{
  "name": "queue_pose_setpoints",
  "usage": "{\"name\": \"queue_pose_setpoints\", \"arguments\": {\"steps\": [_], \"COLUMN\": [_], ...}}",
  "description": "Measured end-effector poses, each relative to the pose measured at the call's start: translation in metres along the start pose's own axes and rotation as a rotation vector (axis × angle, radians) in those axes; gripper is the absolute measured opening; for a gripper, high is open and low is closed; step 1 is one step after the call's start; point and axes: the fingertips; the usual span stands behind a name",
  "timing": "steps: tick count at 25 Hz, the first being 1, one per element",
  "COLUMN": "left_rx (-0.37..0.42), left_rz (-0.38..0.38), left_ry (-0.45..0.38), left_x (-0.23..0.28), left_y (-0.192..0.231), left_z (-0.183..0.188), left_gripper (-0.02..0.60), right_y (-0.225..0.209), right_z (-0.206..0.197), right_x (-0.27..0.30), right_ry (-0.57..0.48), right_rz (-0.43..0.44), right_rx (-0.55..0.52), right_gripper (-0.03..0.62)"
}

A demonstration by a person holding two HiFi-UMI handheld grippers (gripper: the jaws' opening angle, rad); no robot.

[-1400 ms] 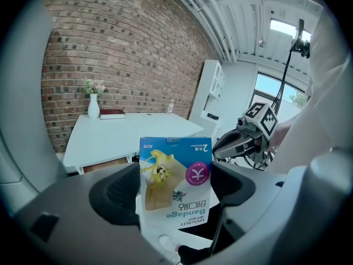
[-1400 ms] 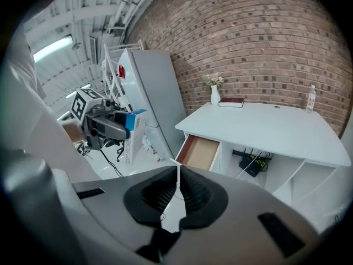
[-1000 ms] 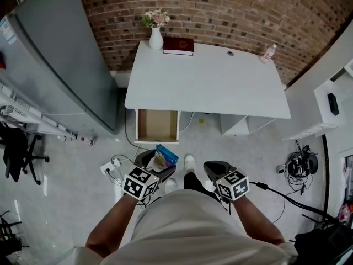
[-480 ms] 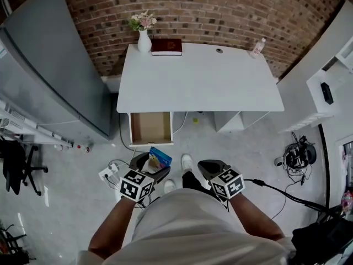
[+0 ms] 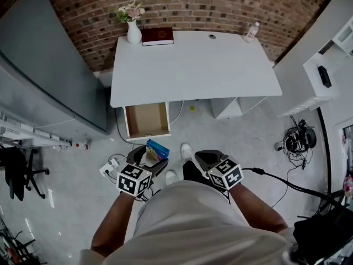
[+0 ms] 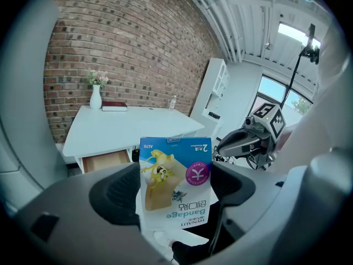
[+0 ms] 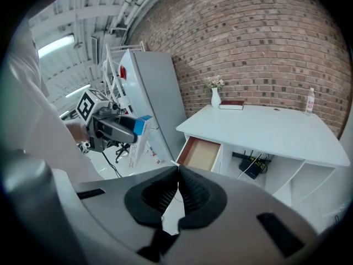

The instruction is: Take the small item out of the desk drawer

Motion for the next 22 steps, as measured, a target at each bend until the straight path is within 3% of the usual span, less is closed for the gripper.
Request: {"name": "queue_pose_setpoints", "arguments": {"steps": [22], "left_rx": [0.002], "left_rz": [0.005], "left_ry": [0.032], "left_x": [0.009], "left_y": [0.008], "left_z": [-0.016], "left_gripper": [0.388], "right_y": [0.001], "right_z": [-0.007], "right_x": [0.013], "right_ry": [0.019], "right_rz": [0.016], "right_rx": [-0.004], "right_gripper": [0.032]}}
Point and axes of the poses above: the fingertips, and each gripper's own axes: x forward along the fingers, y to its left, z out of its top, and after that the axes turned 2 degrees about -y, right-handed
